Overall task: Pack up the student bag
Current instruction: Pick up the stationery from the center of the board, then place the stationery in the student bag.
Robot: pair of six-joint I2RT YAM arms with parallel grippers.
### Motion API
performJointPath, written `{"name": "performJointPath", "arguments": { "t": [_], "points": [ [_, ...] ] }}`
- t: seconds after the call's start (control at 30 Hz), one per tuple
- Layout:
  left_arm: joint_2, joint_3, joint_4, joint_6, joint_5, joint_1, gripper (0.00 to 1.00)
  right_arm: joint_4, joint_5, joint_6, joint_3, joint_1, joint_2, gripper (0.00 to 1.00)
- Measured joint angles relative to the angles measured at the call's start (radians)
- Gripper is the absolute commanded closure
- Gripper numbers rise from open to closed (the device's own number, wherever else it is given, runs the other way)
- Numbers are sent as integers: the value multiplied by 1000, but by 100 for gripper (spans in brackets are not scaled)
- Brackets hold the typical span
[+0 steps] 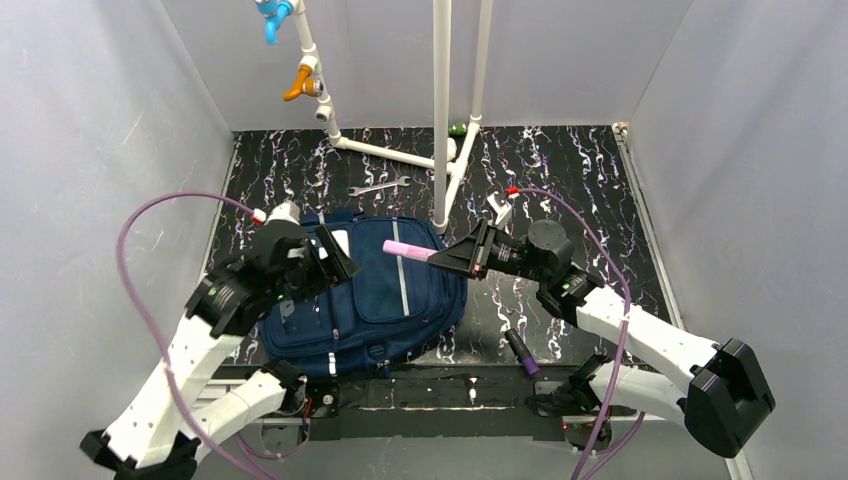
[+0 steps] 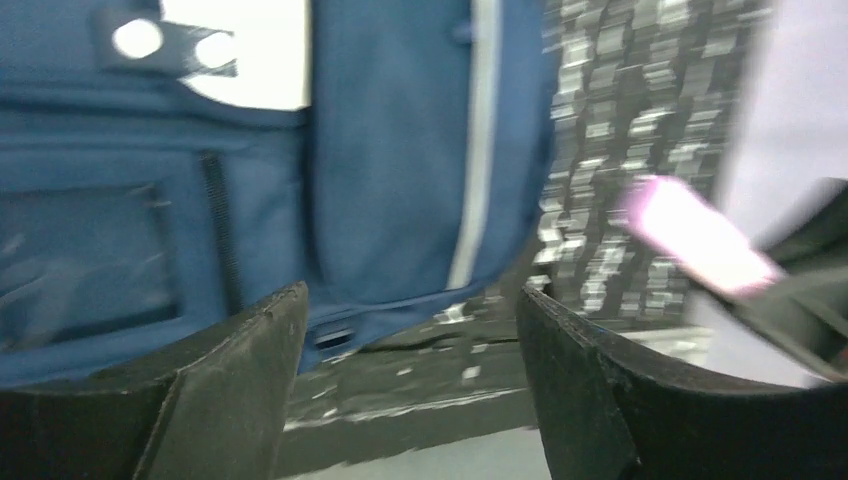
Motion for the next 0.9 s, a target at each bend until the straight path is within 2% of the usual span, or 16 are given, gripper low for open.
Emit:
{"name": "performJointPath", "arguments": {
  "t": [0.13,0.23,0.33,0.37,0.6,0.83,0.9],
  "points": [
    [122,-15,-144,32,-76,0,44,-104,-7,-101,49,0,26,99],
    [198,-71,-176,53,-126,0,53,-133,-14,-130,50,4,52,99],
    [217,-117,-190,67,-160,0,68,-151,-14,-146,52,23,72,99],
    [219,-126,-190,72,-167,0,70,-154,-13,-153,53,36,79,99],
    [248,-143,-177,89,-184,0,70,-147,-11,-166,66,125,133,99],
    [257,-186,-169,90,-190,0,73,-110,-2,-165,67,163,168,99],
    [280,-198,-162,91,-193,0,69,-96,7,-164,71,183,188,99]
  ]
}}
